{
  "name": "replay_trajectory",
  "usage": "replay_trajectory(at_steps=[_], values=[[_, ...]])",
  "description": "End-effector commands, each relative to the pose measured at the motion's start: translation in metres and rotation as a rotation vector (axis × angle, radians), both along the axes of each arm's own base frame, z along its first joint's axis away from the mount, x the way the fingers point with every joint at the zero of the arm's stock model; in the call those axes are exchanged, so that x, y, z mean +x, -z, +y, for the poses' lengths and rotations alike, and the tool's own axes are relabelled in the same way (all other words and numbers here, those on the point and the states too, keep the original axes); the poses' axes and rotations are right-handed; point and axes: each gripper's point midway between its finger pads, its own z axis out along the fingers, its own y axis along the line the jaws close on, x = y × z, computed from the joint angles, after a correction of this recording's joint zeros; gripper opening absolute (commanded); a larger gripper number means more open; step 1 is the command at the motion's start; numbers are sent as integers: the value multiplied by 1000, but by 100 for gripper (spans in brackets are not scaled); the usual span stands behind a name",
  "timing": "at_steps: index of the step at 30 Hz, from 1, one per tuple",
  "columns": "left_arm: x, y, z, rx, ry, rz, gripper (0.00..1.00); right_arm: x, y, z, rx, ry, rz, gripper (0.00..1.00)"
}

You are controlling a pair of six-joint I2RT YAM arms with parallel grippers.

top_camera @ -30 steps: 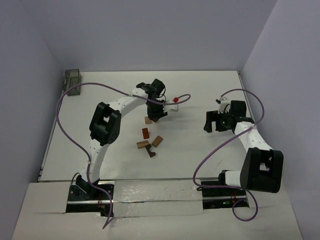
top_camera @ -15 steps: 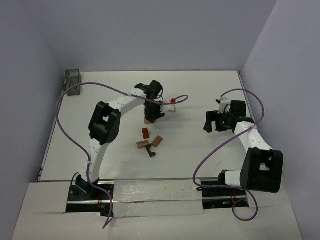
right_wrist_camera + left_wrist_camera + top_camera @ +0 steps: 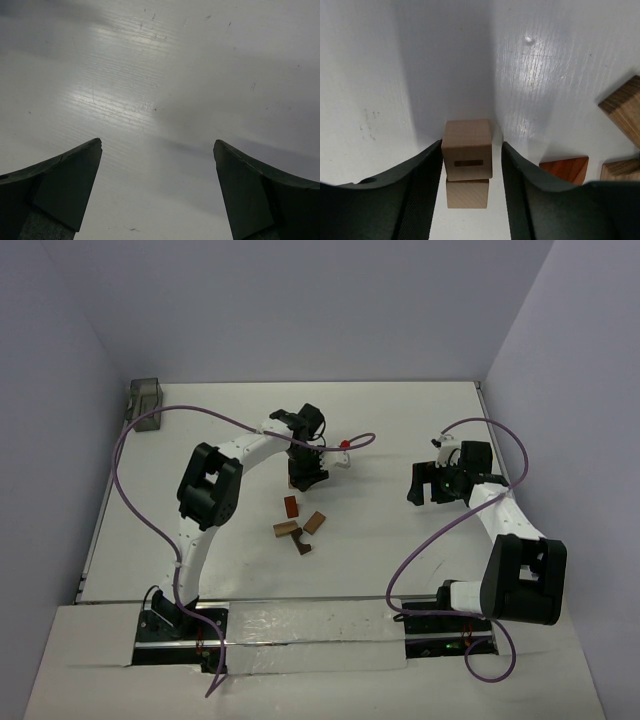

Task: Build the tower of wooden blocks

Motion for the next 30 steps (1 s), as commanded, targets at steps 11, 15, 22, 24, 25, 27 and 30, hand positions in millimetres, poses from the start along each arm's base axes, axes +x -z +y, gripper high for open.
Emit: replay_trajectory(at_steps=[11, 15, 22, 24, 25, 27, 30], values=[[22, -91, -18, -126, -11, -159, 99, 15, -18, 1, 1, -12, -61, 100], [26, -142, -20, -208, -37, -225, 99, 15, -20, 3, 4, -22, -70, 100], [5, -192, 18, -420, -209, -175, 99, 14, -28, 8, -16, -54, -110, 100], [-15, -193, 37, -499, -281, -153, 99, 13, -30, 14, -35, -76, -129, 100], [-24, -177, 42, -494, -295, -137, 99, 13, -31, 18, -38, -87, -138, 100], [-42, -161, 56, -479, -345, -147, 96, 13, -32, 22, -40, -97, -142, 100], [-63, -138, 69, -461, -421, -112, 82, 15, -32, 25, -51, -102, -143, 100]])
